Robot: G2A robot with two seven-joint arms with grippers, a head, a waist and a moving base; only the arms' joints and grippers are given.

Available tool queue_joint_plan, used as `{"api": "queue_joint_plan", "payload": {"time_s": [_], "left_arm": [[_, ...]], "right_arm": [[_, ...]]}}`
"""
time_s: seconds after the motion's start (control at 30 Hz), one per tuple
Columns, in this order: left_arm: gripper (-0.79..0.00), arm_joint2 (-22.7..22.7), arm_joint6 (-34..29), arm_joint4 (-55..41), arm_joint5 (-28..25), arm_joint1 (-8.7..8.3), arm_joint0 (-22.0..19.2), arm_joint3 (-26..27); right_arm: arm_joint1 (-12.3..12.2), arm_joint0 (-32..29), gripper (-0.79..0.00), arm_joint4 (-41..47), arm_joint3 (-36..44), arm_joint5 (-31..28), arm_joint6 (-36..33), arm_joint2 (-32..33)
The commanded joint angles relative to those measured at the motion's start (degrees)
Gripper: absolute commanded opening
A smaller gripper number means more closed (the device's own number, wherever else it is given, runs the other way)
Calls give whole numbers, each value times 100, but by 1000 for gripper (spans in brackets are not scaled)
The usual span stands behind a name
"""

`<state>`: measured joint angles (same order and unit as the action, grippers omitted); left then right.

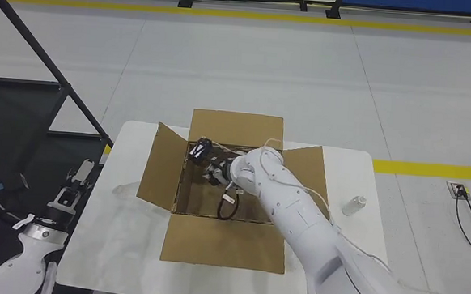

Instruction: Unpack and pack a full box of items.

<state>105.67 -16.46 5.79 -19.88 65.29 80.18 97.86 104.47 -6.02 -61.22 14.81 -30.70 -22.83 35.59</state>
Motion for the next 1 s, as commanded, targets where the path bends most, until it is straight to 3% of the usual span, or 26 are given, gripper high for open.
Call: {"api": "queue_joint_plan", "payload": {"time_s": [0.0,0.13,0.27,0.47,0.6,0.67,0.97], "left_arm": [[0,-25,11,24,-5,1,23,44],[0,-64,38,56,-16,4,76,139],[0,-84,76,91,-15,6,132,214],[0,-101,141,139,-18,11,234,301],[0,-101,177,161,-10,14,299,348],[0,-95,199,175,-3,15,325,365],[0,-111,254,217,3,22,427,429]], "right_arm": [[-95,-103,-785,-94,279,17,316,29],[-335,-413,-785,-303,1066,317,592,164],[-729,-1031,-785,-629,2401,779,699,536],[-1463,-2904,-785,-1479,5766,1304,-27,1697],[-1722,-4084,-785,-1794,7442,1477,-265,2389],[-1775,-4404,-785,-1810,7801,1536,-225,2583],[-1775,-4404,-785,-1810,7801,1536,-225,2583]]}}
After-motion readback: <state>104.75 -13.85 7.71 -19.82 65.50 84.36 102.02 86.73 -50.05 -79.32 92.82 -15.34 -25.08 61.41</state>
